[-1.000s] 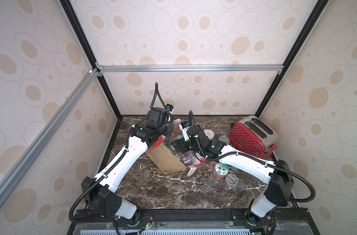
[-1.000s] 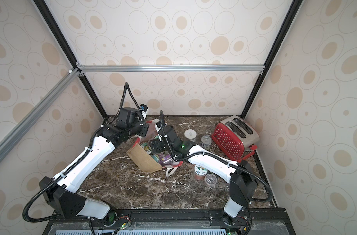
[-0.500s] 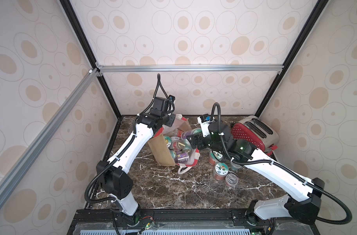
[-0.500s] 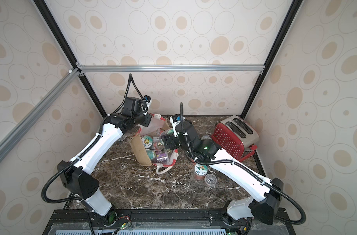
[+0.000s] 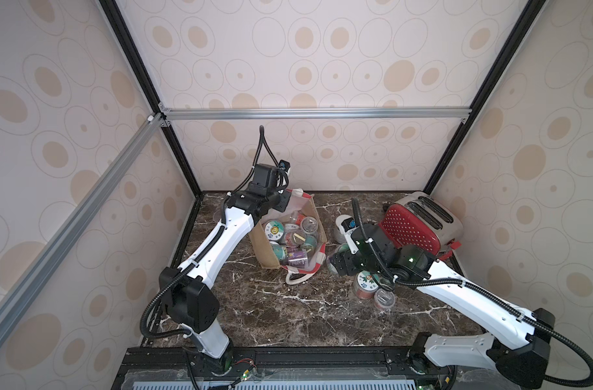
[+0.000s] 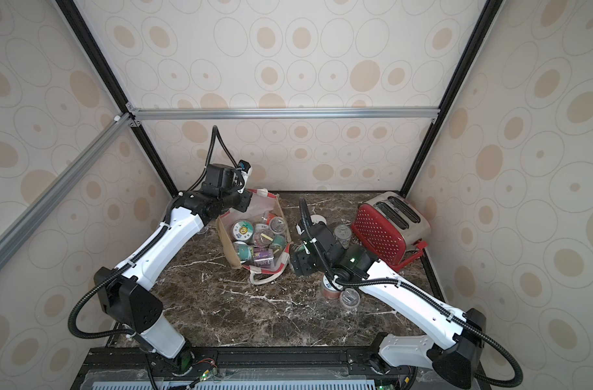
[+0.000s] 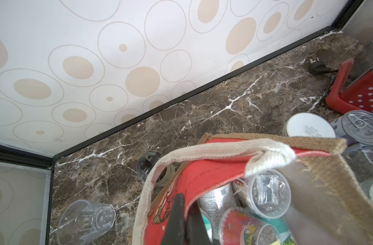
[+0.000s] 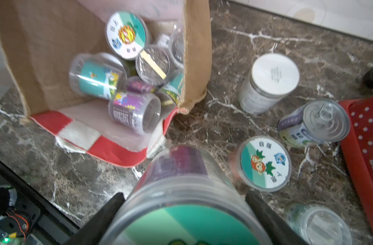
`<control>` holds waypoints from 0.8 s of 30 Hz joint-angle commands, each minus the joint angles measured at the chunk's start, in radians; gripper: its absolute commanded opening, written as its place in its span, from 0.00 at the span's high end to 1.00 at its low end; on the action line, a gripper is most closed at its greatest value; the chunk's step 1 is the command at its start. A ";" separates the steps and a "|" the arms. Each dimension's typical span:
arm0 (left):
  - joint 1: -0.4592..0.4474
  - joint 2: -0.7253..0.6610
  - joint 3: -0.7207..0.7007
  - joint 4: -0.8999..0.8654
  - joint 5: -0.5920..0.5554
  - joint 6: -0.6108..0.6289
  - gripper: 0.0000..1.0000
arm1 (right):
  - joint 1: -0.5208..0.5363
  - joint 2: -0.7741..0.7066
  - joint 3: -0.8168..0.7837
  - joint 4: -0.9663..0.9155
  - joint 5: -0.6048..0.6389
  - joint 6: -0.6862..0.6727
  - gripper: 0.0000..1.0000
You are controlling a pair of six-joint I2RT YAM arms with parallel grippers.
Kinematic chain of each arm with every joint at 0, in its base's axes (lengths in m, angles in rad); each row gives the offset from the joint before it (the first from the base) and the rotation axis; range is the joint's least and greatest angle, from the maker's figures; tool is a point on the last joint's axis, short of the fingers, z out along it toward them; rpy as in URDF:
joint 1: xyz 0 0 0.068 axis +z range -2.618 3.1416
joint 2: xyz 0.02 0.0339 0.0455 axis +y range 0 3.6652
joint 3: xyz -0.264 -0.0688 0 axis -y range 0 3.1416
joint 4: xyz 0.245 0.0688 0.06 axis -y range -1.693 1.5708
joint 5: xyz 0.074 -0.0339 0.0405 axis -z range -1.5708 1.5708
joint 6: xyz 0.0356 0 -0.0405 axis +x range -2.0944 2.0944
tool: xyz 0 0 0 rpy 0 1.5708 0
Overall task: Take out the seed jars from the canvas bag
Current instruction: Pick up the seed jar from the canvas bag, then place the seed jar at the center of the board.
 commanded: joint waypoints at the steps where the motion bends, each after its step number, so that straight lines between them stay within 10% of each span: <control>1: 0.006 -0.064 -0.043 0.051 0.001 -0.021 1.00 | -0.004 -0.014 -0.021 -0.024 -0.013 0.015 0.34; 12: 0.007 -0.141 -0.141 0.072 -0.004 -0.025 1.00 | -0.005 0.118 -0.188 0.134 0.006 0.029 0.34; 24: 0.006 -0.156 -0.157 0.075 0.018 -0.034 1.00 | -0.010 0.235 -0.183 0.051 0.288 0.116 0.35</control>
